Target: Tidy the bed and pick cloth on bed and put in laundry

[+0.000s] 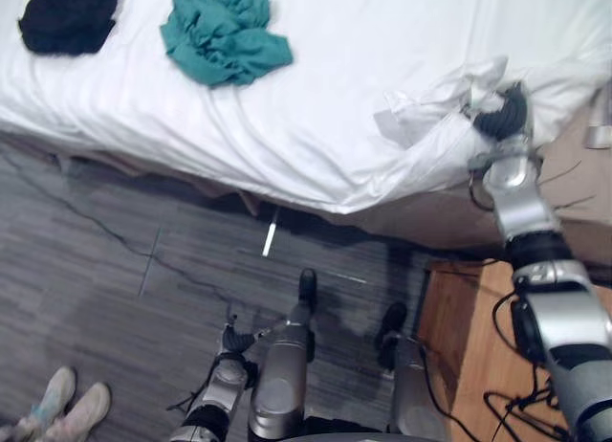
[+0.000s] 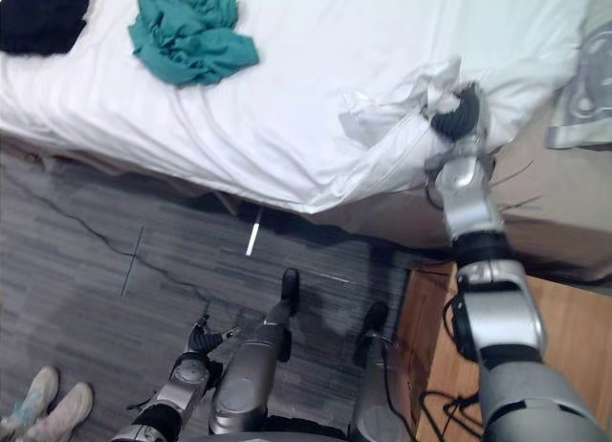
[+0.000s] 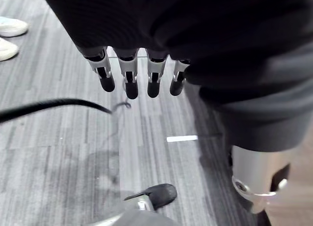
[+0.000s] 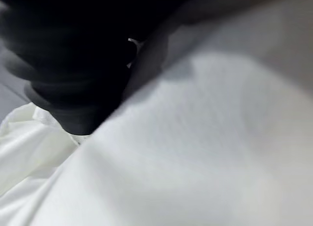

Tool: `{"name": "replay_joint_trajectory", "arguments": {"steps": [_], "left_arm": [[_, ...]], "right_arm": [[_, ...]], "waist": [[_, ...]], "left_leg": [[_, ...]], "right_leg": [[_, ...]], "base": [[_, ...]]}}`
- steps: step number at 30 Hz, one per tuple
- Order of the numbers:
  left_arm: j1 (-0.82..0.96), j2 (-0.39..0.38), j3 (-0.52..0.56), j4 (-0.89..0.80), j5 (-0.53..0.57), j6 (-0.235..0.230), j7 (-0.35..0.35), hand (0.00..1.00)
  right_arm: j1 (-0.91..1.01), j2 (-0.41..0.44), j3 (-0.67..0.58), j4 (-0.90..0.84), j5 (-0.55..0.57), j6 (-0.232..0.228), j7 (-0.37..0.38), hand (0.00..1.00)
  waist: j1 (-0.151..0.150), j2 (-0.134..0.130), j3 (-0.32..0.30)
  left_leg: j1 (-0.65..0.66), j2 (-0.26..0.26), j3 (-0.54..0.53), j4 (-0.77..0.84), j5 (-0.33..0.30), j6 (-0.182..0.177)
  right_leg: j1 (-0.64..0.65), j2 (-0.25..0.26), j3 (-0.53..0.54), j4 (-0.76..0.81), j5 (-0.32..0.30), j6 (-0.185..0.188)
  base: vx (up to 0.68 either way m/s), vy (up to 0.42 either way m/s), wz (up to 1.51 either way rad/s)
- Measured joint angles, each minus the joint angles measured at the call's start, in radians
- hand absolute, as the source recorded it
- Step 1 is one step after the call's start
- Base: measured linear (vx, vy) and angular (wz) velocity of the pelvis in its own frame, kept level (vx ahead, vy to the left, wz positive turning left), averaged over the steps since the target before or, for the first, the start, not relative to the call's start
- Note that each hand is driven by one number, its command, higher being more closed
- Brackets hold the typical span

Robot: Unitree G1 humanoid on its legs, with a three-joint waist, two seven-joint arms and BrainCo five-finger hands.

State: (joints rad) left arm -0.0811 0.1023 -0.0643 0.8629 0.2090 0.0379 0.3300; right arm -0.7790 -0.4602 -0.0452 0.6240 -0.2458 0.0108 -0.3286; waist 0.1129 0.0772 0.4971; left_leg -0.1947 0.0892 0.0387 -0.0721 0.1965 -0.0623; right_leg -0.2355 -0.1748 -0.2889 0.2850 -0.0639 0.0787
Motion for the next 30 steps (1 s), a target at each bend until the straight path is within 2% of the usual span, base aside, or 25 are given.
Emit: {"name": "replay_joint_trajectory", "arguments": {"steps": [2, 3, 6, 7, 10, 12, 13, 16, 17, 20, 23, 25, 26, 30], "left_arm": [[0.017, 0.000, 0.026, -0.023, 0.004, 0.009, -0.006, 0.00], [0.025, 0.003, 0.040, -0.033, 0.010, 0.023, -0.016, 0.00], [0.026, 0.001, 0.073, -0.032, 0.029, 0.037, -0.048, 0.00], [0.035, -0.005, 0.075, -0.032, 0.034, 0.042, -0.053, 0.00], [0.065, -0.043, 0.078, -0.030, 0.041, 0.046, -0.079, 0.00], [0.087, -0.056, 0.079, -0.028, 0.041, 0.048, -0.092, 0.00], [0.104, -0.061, 0.084, -0.027, 0.041, 0.054, -0.095, 0.00], [0.119, -0.067, 0.119, -0.024, 0.039, 0.065, -0.109, 0.00], [0.125, -0.063, 0.135, -0.024, 0.039, 0.065, -0.110, 0.00], [0.130, -0.063, 0.146, -0.008, 0.039, 0.064, -0.109, 0.00], [0.131, -0.063, 0.146, 0.002, 0.039, 0.064, -0.107, 0.00], [0.132, -0.063, 0.145, 0.003, 0.039, 0.063, -0.105, 0.00], [0.132, -0.062, 0.145, 0.003, 0.039, 0.063, -0.105, 0.00], [0.132, -0.062, 0.142, 0.006, 0.039, 0.055, -0.104, 0.00]], "right_arm": [[0.123, 0.071, -0.083, -0.066, 0.004, 0.000, 0.001, 0.00], [0.216, 0.132, -0.143, -0.103, 0.026, 0.000, 0.001, 0.00], [0.426, 0.253, -0.268, -0.121, 0.058, 0.003, 0.000, 0.00], [0.486, 0.286, -0.295, -0.123, 0.066, 0.000, 0.002, 0.00], [0.540, 0.348, -0.341, -0.112, 0.092, -0.003, 0.008, 0.00], [0.547, 0.385, -0.415, -0.045, 0.184, 0.001, 0.008, 0.00], [0.562, 0.402, -0.489, 0.027, 0.246, 0.029, 0.008, 0.00], [0.640, 0.403, -0.623, 0.098, 0.338, 0.073, -0.001, 0.00], [0.672, 0.396, -0.685, 0.103, 0.365, 0.086, -0.008, 1.00], [0.703, 0.342, -0.749, 0.072, 0.382, 0.097, -0.053, 1.00], [0.706, 0.281, -0.759, -0.125, 0.375, 0.105, -0.112, 1.00], [0.684, 0.229, -0.724, -0.258, 0.300, 0.101, -0.149, 1.00], [0.674, 0.219, -0.715, -0.269, 0.289, 0.099, -0.153, 1.00], [0.514, 0.128, -0.531, -0.297, 0.204, 0.082, -0.169, 1.00]], "waist": [[-0.025, -0.023, -0.006], [-0.041, -0.045, -0.019], [-0.060, -0.092, -0.080], [-0.075, -0.103, -0.110], [-0.091, -0.102, -0.189], [-0.093, -0.093, -0.216], [-0.095, -0.087, -0.224], [-0.099, -0.073, -0.233], [-0.104, -0.070, -0.234], [-0.132, -0.068, -0.236], [-0.144, -0.066, -0.237], [-0.140, -0.066, -0.242], [-0.139, -0.066, -0.243], [-0.124, -0.066, -0.246]], "left_leg": [[0.042, -0.003, 0.014, -0.015, 0.000, 0.000], [0.066, -0.005, 0.024, -0.020, -0.002, -0.002], [0.109, -0.008, 0.051, -0.021, -0.019, -0.010], [0.127, -0.008, 0.054, -0.021, -0.025, -0.011], [0.170, 0.000, 0.080, -0.022, -0.050, -0.012], [0.195, 0.005, 0.094, -0.023, -0.061, -0.014], [0.206, 0.008, 0.105, -0.024, -0.067, -0.014], [0.206, 0.014, 0.129, -0.025, -0.071, -0.015], [0.207, 0.015, 0.136, -0.025, -0.071, -0.015], [0.210, 0.015, 0.148, -0.029, -0.072, -0.016], [0.213, 0.016, 0.155, -0.030, -0.074, -0.018], [0.209, 0.017, 0.155, -0.030, -0.076, -0.020], [0.208, 0.017, 0.155, -0.030, -0.076, -0.020], [0.196, 0.017, 0.151, -0.030, -0.075, -0.019]], "right_leg": [[0.038, 0.001, 0.007, -0.022, 0.004, 0.006], [0.066, 0.003, 0.013, -0.043, 0.008, 0.011], [0.123, 0.012, 0.025, -0.097, 0.019, 0.018], [0.149, 0.015, 0.024, -0.120, 0.024, 0.020], [0.200, 0.029, 0.039, -0.167, 0.032, 0.022], [0.222, 0.035, 0.046, -0.190, 0.037, 0.021], [0.234, 0.040, 0.053, -0.204, 0.044, 0.019], [0.238, 0.049, 0.075, -0.228, 0.062, 0.019], [0.239, 0.052, 0.077, -0.242, 0.072, 0.018], [0.239, 0.053, 0.089, -0.253, 0.082, 0.019], [0.235, 0.054, 0.099, -0.255, 0.088, 0.023], [0.233, 0.055, 0.097, -0.254, 0.088, 0.027], [0.233, 0.055, 0.098, -0.254, 0.088, 0.028], [0.219, 0.053, 0.101, -0.253, 0.096, 0.021]], "base": [[0.10, -0.015, -0.16], [0.12, -0.006, -0.17], [0.11, 0.005, -0.18], [0.11, 0.004, -0.12], [0.08, -0.002, -0.17], [0.04, 0.003, -0.20], [0.02, 0.003, -0.22], [0.02, 0.003, -0.26], [0.03, 0.000, -0.30], [-0.01, 0.008, -0.19], [-0.03, 0.018, -0.10], [-0.04, 0.014, 0.05], [-0.04, 0.016, 0.01], [-0.04, 0.016, -0.01]]}}
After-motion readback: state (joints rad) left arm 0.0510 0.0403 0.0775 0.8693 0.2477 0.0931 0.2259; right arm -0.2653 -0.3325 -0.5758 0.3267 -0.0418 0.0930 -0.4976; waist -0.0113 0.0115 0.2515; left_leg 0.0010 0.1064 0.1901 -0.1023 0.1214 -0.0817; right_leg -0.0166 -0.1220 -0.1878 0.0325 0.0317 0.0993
